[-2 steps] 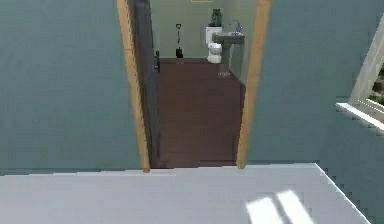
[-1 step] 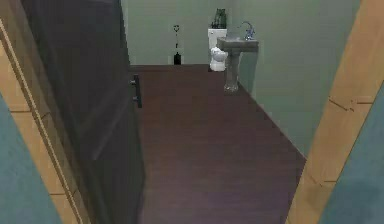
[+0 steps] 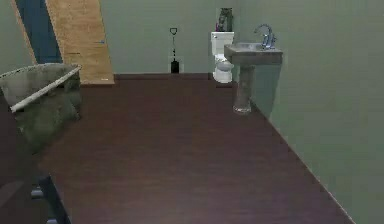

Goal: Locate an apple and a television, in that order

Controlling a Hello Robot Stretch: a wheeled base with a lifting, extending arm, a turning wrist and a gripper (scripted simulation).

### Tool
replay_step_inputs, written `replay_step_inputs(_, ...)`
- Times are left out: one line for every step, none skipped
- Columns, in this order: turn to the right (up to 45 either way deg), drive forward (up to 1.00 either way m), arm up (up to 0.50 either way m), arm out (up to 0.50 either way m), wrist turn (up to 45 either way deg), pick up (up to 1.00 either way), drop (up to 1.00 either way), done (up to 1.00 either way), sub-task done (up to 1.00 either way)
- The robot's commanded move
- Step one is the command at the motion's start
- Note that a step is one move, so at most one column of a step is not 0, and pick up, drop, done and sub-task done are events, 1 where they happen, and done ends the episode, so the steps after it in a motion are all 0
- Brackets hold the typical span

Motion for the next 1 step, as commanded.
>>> replay_step_inputs(0.0, 0.65, 0.00, 0.00, 0.0, 0.00, 0.00, 0.00, 0.00)
